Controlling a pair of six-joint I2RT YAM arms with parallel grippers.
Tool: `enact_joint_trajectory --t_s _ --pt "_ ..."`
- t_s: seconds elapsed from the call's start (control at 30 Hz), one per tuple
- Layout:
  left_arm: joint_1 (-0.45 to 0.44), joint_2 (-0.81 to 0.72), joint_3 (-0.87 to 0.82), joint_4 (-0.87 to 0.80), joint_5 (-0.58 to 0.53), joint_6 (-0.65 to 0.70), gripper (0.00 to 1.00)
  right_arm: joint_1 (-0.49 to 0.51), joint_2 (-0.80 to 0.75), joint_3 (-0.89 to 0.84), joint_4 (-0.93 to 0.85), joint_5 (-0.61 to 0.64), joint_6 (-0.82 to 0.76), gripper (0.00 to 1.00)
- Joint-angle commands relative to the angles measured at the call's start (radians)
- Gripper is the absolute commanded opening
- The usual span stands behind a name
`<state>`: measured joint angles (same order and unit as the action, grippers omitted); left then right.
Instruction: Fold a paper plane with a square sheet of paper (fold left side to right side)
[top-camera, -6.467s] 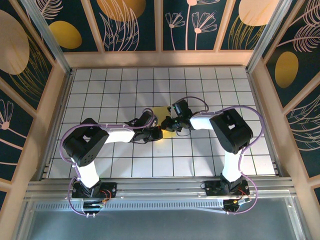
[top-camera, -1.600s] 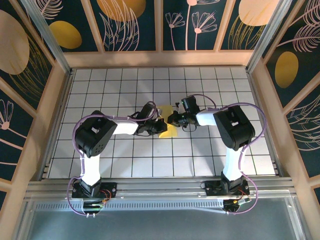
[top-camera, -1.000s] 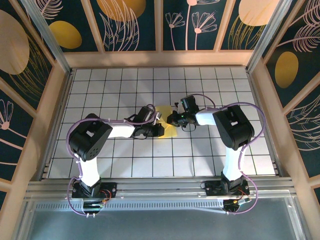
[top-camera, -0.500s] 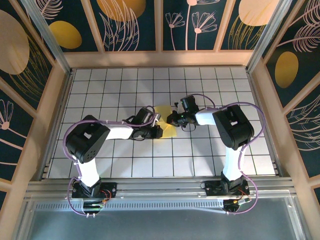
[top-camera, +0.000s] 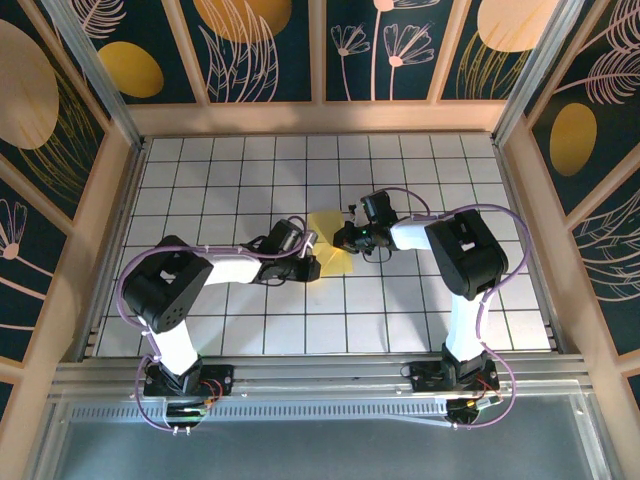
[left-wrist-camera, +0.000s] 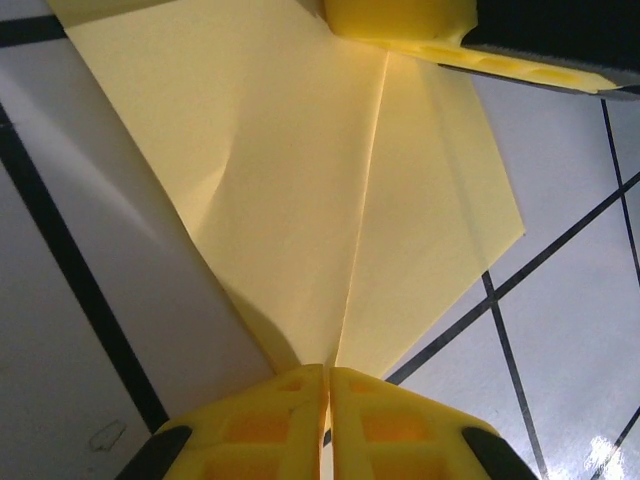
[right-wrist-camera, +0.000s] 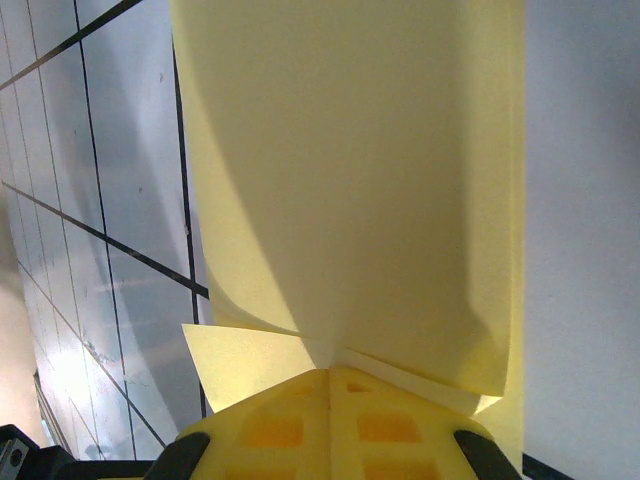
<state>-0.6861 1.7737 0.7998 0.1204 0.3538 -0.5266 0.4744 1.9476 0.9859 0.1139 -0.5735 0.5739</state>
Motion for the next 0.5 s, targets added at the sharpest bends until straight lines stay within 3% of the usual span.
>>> enact_joint_trajectory --t_s 0.0,0.47 --pt "-0.011 -0.005 -0.043 -0.162 -0.044 0.021 0.11 0.007 0.071 -0.017 -0.118 0.1 -0.037 0.0" --pt "-0.047 -0.054 -0.038 -0.2 -0.108 0.008 0.11 0.011 0.062 0.0 -0.131 0.092 -0.039 0.0"
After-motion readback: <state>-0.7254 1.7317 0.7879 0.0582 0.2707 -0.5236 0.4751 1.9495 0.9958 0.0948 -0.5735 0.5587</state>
